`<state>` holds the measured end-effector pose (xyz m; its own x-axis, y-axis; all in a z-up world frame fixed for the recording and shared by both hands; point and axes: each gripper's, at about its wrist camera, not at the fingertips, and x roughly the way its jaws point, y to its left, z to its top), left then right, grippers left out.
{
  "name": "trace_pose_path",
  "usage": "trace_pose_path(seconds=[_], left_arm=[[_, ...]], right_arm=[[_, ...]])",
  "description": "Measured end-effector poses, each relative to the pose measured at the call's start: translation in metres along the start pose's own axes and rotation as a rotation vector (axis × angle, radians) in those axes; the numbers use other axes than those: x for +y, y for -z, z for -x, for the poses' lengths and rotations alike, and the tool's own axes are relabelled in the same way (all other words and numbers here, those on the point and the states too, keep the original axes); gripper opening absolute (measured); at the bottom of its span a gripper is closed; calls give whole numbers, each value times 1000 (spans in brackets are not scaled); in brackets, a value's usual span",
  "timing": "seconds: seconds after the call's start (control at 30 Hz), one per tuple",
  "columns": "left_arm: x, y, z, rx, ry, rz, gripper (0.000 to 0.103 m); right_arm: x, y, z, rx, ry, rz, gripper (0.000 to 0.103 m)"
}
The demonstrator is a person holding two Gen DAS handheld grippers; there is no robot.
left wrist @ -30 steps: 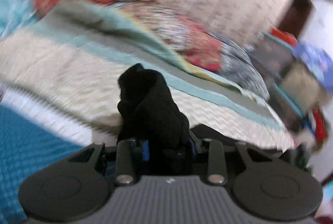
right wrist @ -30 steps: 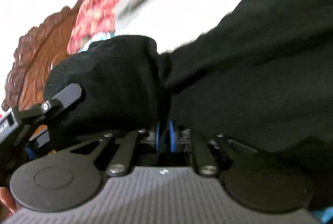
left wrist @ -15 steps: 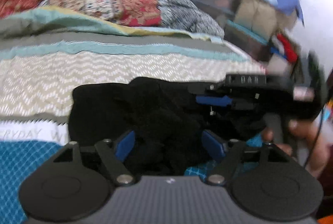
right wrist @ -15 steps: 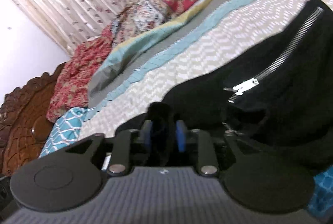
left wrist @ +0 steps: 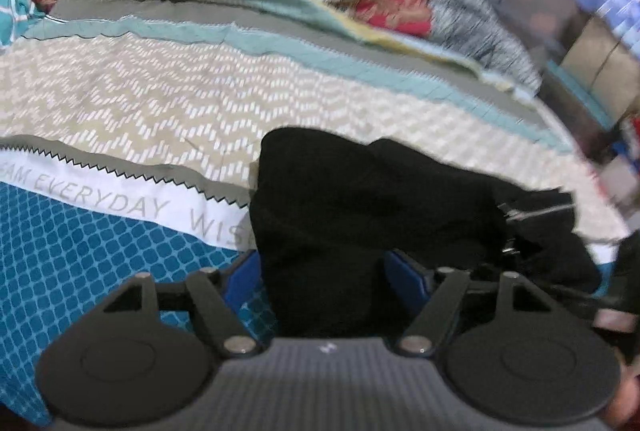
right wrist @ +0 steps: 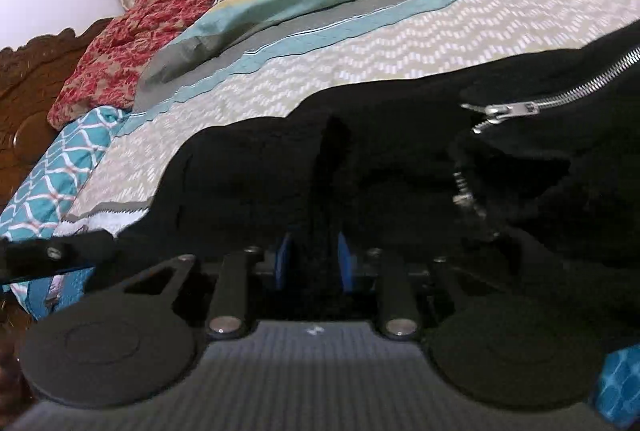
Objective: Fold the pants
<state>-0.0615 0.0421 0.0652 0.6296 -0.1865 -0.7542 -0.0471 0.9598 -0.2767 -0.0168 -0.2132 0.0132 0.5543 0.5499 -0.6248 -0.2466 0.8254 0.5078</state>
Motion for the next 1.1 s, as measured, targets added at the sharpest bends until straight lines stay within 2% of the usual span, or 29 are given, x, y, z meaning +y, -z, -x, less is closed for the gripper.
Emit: trace_pose_path(seconds=[0.07, 0.13, 0.2, 0.3, 0.37, 0.43, 0.5, 0.6, 0.63, 0.67, 0.7, 0.77, 0.83, 0.9, 0.97, 1.03, 1.07, 1.1], left_arm=[[-7, -3, -12, 39, -48, -3, 70], [-13, 2, -18, 66, -93, -16, 70], [-16, 6, -24, 87, -132, -30, 70], [-10, 10, -30, 111, -149, -25, 72], [-5, 12, -33, 128, -150, -1, 73], [-2, 12, -34, 134, -146, 13, 74], [-2, 13, -34, 135, -150, 9, 75], [-2, 14, -35, 140, -158, 6, 75], [-2, 14, -36, 141, -158, 8, 75], [-2, 14, -37, 143, -161, 9, 74], [-2, 14, -37, 142, -165, 8, 73], [-1, 13, -36, 136, -164, 7, 70], [0, 13, -34, 127, -170, 7, 70], [-2, 12, -32, 102, -171, 0, 71], [-6, 10, -33, 99, -199, -25, 69], [-7, 11, -38, 117, -213, -34, 70], [-6, 13, -42, 129, -212, -30, 72], [-6, 14, -44, 131, -211, -29, 73]], right_arm=[[1, 0, 8, -8, -10, -7, 35], [6, 6, 22, -47, -8, -16, 45], [9, 8, 39, -94, -16, -4, 47], [11, 7, 51, -127, -21, 26, 47], [9, 7, 50, -122, -39, 18, 49], [5, 4, 39, -105, -37, -18, 60], [0, 1, 28, -81, -29, -69, 64], [-5, -5, 6, -11, -67, -147, 73], [-6, -7, -2, 23, -75, -170, 72], [-4, -7, -7, 47, -85, -179, 66], [3, -10, -9, 57, -96, -158, 40], [23, -15, -2, 26, -94, -50, 30], [46, -20, 18, -63, -150, 69, 10], [67, -19, 37, -161, -185, 201, 10], [73, -11, 39, -201, -173, 283, 9], [59, -3, 17, -150, -14, 301, 10], [45, 0, 1, -72, 97, 262, 11], [29, 2, -7, -23, 151, 186, 14]])
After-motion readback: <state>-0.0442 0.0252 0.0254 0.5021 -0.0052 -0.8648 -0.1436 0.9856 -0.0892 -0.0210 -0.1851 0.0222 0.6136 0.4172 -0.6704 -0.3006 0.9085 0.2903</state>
